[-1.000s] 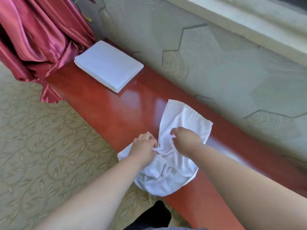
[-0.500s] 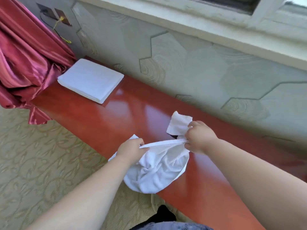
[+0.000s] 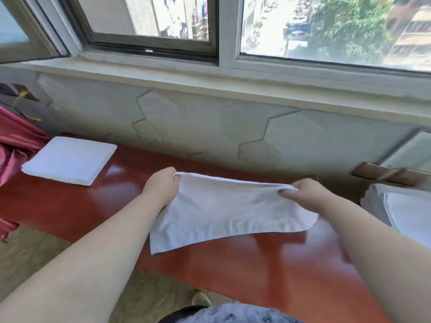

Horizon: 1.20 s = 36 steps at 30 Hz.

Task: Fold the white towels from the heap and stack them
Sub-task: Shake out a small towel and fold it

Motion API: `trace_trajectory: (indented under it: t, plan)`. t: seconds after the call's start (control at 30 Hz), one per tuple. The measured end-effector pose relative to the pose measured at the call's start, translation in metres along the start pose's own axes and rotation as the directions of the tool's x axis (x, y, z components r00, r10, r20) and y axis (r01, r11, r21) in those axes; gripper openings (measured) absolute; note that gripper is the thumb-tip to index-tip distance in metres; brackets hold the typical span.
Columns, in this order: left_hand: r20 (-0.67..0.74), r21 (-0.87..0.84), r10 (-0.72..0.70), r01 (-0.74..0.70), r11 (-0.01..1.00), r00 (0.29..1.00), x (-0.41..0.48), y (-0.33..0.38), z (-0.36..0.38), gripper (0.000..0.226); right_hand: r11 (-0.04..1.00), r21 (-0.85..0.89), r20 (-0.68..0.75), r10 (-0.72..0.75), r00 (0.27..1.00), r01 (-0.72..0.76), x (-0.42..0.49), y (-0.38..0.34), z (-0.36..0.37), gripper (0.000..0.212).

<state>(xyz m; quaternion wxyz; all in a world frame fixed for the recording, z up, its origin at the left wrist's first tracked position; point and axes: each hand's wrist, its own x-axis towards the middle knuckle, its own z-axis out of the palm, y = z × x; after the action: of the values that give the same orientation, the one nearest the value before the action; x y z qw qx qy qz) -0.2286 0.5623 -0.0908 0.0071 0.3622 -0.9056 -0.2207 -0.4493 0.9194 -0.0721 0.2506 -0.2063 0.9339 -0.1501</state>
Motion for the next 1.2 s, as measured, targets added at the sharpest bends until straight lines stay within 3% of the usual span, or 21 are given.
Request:
trace_trajectory:
  t: [0.07,0.2,0.33,0.43,0.5,0.6,0.7,0.77,0.83,0.97,1.1,1.2]
  plan:
    - [-0.029,-0.081,0.013,-0.015,0.997,1.0,-0.01,0.034,0.0,0.027,0.983,0.182,0.043,-0.017,0.999,0.008,-0.02,0.015,0.0,0.058]
    - [0.023,-0.178,0.054,-0.049,0.983,0.998,-0.03,0.092,0.005,0.029,0.93,0.368,-0.036,-0.009,0.999,0.021,-0.057,0.021,-0.001,0.052]
    - [0.143,-0.357,-0.025,0.075,0.931,0.989,-0.054,0.132,0.012,0.046,0.783,0.615,0.007,0.113,0.994,-0.093,-0.069,-0.002,0.006,0.054]
    - [0.289,-0.662,-0.011,0.208,0.72,0.957,-0.068,0.159,0.014,0.027,0.501,0.844,0.173,0.086,0.981,-0.193,-0.074,-0.022,0.009,0.048]
    - [0.393,-0.778,0.087,0.281,0.561,0.915,-0.076,0.174,0.011,0.011,0.356,0.917,0.22,-0.065,0.973,-0.183,-0.087,-0.042,0.003,0.038]
    - [0.381,-0.831,0.177,0.252,0.495,0.907,-0.088,0.187,0.006,0.007,0.307,0.945,0.201,-0.282,0.938,-0.111,-0.093,-0.065,0.004,0.039]
    - [0.361,-0.858,0.2,0.241,0.453,0.911,-0.089,0.182,0.0,0.011,0.357,0.932,0.158,-0.26,0.953,-0.057,-0.094,-0.081,0.011,0.033]
    - [0.365,-0.853,0.285,0.195,0.484,0.886,-0.092,0.175,-0.006,0.018,0.385,0.921,0.134,-0.183,0.974,-0.054,-0.092,-0.091,0.017,0.032]
    - [0.379,-0.824,0.386,0.118,0.554,0.841,-0.097,0.167,-0.012,0.017,0.341,0.934,0.123,-0.037,0.992,-0.103,-0.085,-0.102,0.023,0.041]
    - [0.315,-0.655,0.434,-0.138,0.743,0.844,-0.089,0.142,-0.012,0.019,0.331,0.933,0.1,0.141,0.985,-0.142,-0.078,-0.118,0.033,0.018]
    - [0.276,-0.587,0.399,-0.176,0.79,0.874,-0.084,0.118,-0.007,0.012,0.241,0.958,0.093,0.257,0.962,-0.157,-0.073,-0.127,0.031,0.013]
    - [0.209,-0.636,0.373,-0.164,0.754,0.904,-0.084,0.108,0.002,0.012,0.202,0.971,0.079,0.231,0.97,-0.128,-0.075,-0.132,0.027,0.015]
